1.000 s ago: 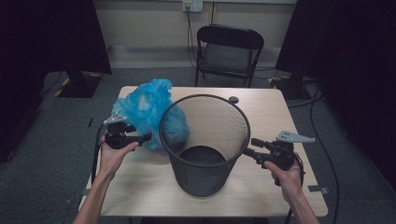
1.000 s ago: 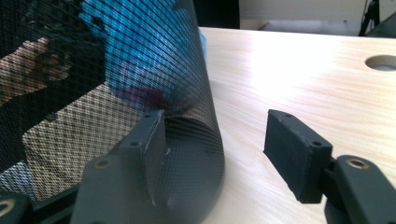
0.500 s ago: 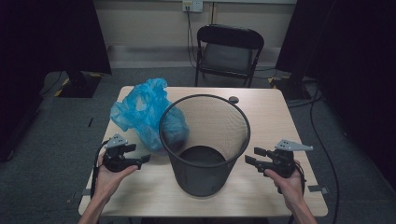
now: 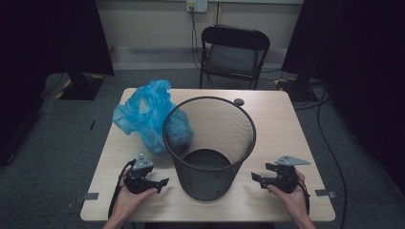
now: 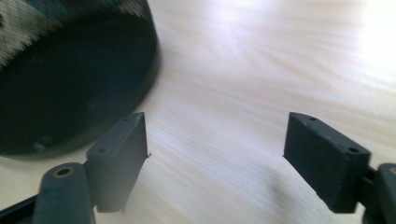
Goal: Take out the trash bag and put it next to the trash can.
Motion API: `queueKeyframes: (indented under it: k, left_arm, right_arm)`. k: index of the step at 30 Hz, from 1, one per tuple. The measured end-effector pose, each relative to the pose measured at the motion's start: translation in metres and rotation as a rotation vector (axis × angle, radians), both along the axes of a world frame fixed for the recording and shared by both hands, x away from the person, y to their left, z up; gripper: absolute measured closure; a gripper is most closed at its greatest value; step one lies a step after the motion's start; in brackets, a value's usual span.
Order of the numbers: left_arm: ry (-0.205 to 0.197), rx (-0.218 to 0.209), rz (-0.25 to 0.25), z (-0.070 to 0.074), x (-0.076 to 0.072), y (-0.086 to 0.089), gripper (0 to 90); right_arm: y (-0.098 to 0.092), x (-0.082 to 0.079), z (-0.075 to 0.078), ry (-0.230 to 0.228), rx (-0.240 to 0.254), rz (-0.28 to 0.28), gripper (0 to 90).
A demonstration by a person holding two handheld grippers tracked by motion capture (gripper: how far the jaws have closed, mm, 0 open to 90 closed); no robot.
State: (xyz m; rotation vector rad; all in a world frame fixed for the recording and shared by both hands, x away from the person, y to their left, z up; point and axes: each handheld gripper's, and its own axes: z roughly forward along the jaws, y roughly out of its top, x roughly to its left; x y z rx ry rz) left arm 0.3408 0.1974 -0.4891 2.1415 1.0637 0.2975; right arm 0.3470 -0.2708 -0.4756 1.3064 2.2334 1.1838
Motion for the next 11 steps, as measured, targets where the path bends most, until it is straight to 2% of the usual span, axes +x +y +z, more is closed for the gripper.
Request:
queueKeyframes:
  k: [1,4,7,9,11]
  left_arm:
    - [-0.009,0.02,-0.008,-0.002,-0.001,-0.002,16.7]
    - [-0.072,0.085,-0.016,-0.006,-0.003,-0.008,16.0]
    - [-0.081,0.066,-0.001,-0.008,-0.002,-0.008,12.9]
    - [-0.089,0.057,0.0,-0.009,-0.003,-0.007,12.6]
    - [-0.099,0.054,-0.002,-0.01,-0.003,-0.007,12.0]
  right_arm:
    - [0.001,0.0,-0.002,-0.004,-0.019,-0.006,21.8]
    - [0.003,0.0,-0.011,0.0,-0.088,-0.031,18.9]
    - [0.006,0.0,-0.017,0.012,-0.118,-0.072,18.1]
    - [0.008,0.001,-0.02,0.021,-0.136,-0.079,17.3]
    - [0.01,0.001,-0.021,0.009,-0.145,-0.093,16.1]
